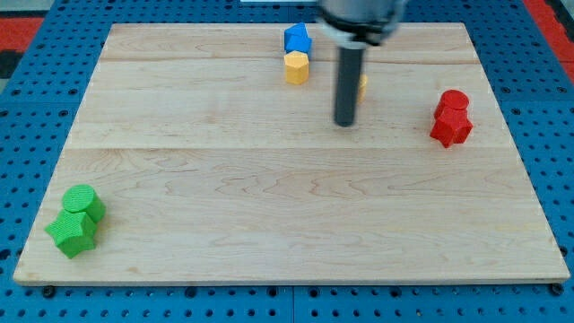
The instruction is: Slide the yellow heart towards the bottom of yellow hexagon
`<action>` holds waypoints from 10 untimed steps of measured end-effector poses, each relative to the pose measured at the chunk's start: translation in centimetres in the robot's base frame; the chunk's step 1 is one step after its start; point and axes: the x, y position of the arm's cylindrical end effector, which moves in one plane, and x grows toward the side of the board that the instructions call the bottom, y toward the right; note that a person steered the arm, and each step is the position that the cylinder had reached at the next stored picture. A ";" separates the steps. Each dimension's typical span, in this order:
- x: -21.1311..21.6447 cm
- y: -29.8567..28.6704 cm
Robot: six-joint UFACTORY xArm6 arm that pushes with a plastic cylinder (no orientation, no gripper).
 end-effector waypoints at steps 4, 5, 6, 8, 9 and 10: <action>-4.6 5.1; -5.5 3.5; -6.0 1.7; -6.0 -1.0; -6.0 -3.3; -6.0 -5.1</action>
